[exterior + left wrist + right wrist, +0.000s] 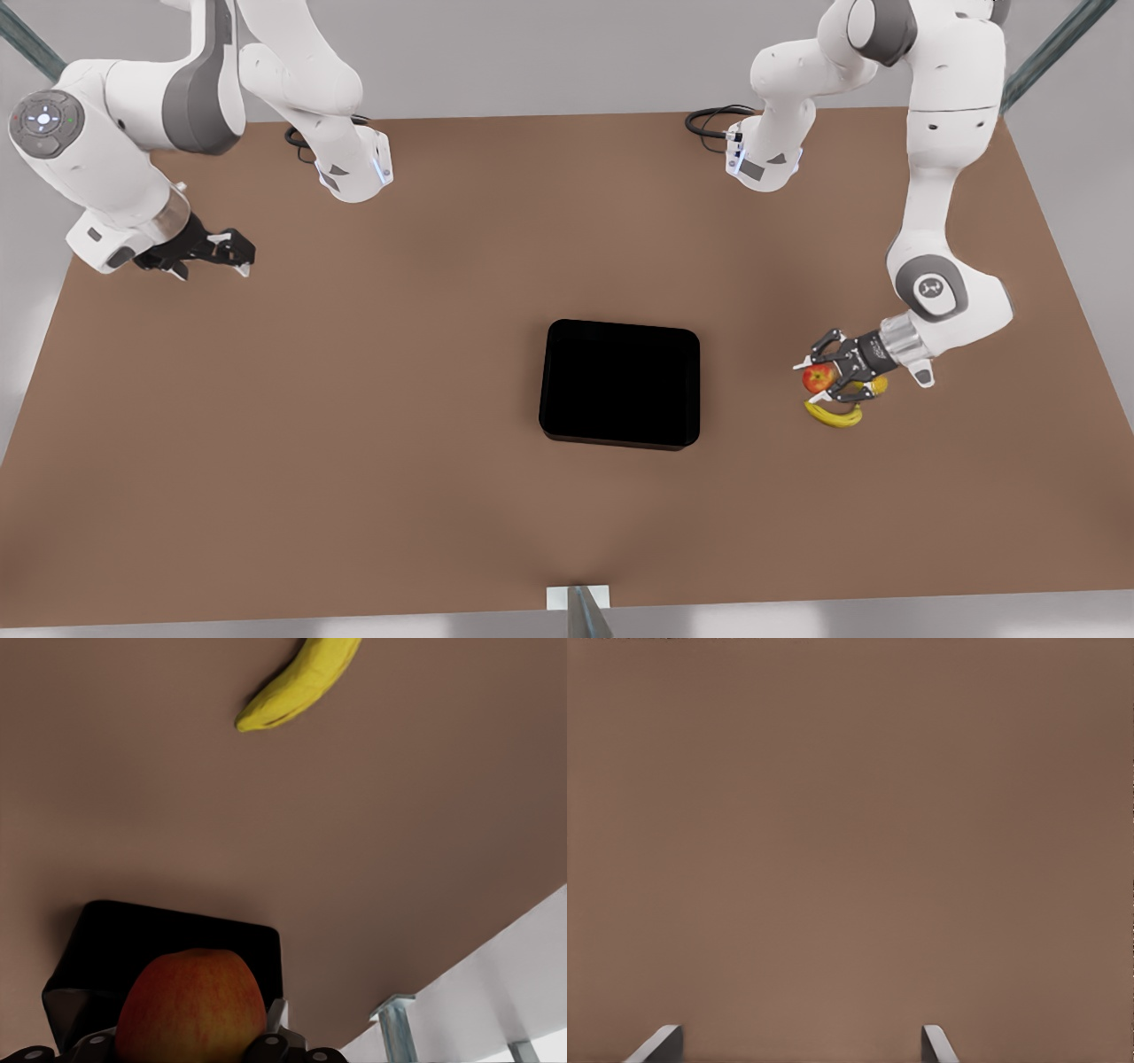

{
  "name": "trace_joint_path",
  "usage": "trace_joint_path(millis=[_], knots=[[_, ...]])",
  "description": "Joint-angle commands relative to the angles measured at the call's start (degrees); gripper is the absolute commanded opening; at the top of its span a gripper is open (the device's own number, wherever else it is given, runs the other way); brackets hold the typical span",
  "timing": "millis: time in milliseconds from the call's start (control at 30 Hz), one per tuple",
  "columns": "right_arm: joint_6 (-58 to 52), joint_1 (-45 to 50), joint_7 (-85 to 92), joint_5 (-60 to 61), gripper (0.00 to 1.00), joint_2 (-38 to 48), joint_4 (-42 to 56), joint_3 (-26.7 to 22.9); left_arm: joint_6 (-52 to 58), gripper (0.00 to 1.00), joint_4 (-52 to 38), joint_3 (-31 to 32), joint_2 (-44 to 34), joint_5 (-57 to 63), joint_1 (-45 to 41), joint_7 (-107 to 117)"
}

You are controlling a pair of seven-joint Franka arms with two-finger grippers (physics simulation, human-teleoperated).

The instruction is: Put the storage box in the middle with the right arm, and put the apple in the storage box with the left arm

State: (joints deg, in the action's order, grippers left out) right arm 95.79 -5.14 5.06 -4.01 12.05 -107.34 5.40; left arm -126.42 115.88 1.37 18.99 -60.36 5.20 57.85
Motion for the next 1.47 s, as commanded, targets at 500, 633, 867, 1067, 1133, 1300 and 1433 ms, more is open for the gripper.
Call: trace_joint_path(millis=[500,633,867,1067,1133,1300,1433], knots=[[-0.3,15.0,-2.0,2.7,1.00,2.6,-1.8,-9.4,-14.6,1.00,-18.2,20.7,9.2,42.6,-14.3,71.3],[-1.5,15.0,-3.0,1.1,1.00,3.2,-2.3,-9.0,-15.0,1.00,-18.2,20.7,9.5,42.7,-15.2,71.6],[-1.6,15.2,-2.3,1.0,1.00,3.2,-1.7,-5.7,-6.1,1.00,-17.7,18.8,5.5,47.4,-11.8,56.4],[-0.8,15.2,-3.7,1.6,1.00,2.7,1.3,-4.5,16.9,1.00,-17.8,8.9,-9.1,50.9,-7.1,-14.0],[1.3,15.2,-3.8,1.6,1.00,2.6,1.0,-4.1,25.3,1.00,-20.8,2.6,-15.0,55.2,-6.6,-37.1],[1.9,14.5,-3.7,1.6,1.00,2.6,-0.1,-4.8,46.0,1.00,-37.7,2.2,-6.5,58.3,-6.6,-53.1],[1.9,14.4,-3.7,1.6,1.00,2.6,-0.2,-5.0,45.0,1.00,-36.4,2.6,-7.2,58.4,-6.5,-53.1]])
